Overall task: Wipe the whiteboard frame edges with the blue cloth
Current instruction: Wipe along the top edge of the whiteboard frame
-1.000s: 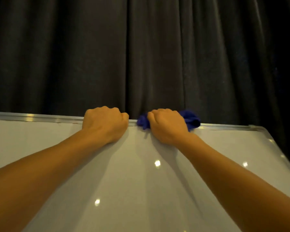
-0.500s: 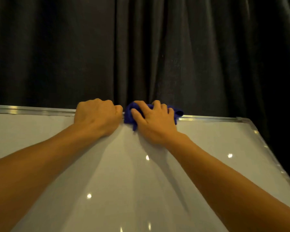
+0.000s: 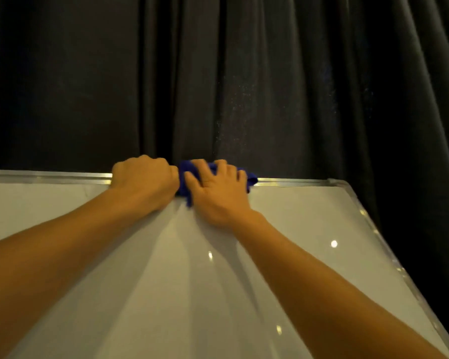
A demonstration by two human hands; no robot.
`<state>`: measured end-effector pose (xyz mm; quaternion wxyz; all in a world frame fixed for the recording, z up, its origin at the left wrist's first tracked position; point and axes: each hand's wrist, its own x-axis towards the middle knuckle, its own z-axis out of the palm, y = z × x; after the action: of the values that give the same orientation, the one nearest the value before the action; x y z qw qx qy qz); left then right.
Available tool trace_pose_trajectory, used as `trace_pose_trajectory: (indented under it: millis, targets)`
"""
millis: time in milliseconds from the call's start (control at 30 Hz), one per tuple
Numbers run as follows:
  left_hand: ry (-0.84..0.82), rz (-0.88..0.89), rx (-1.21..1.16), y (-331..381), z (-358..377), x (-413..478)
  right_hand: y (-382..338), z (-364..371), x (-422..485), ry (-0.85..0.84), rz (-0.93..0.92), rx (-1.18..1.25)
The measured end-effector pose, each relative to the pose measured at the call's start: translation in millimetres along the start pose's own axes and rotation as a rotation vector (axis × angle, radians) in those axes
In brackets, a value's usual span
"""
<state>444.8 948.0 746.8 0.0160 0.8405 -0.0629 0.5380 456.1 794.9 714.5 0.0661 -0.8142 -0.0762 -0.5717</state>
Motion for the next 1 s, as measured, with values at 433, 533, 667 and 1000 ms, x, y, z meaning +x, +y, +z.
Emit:
trace_pose_trajectory:
  millis: [433, 533, 667, 1000]
  targets:
    - [-0.06, -0.037, -0.046, 119, 15, 23, 172, -31, 8, -0.09, 0.025, -0.031]
    - [-0.05, 0.004, -0.025, 172, 24, 31, 195, -38, 2, -0.038, -0.113, 0.008]
    - [-0.001, 0.03, 0.021, 176, 36, 32, 292, -56, 4, -0.032, -0.013, -0.056]
    - [0.074, 0.24, -0.045, 252, 28, 23, 314, -75, 31, 0.379, 0.533, 0.743]
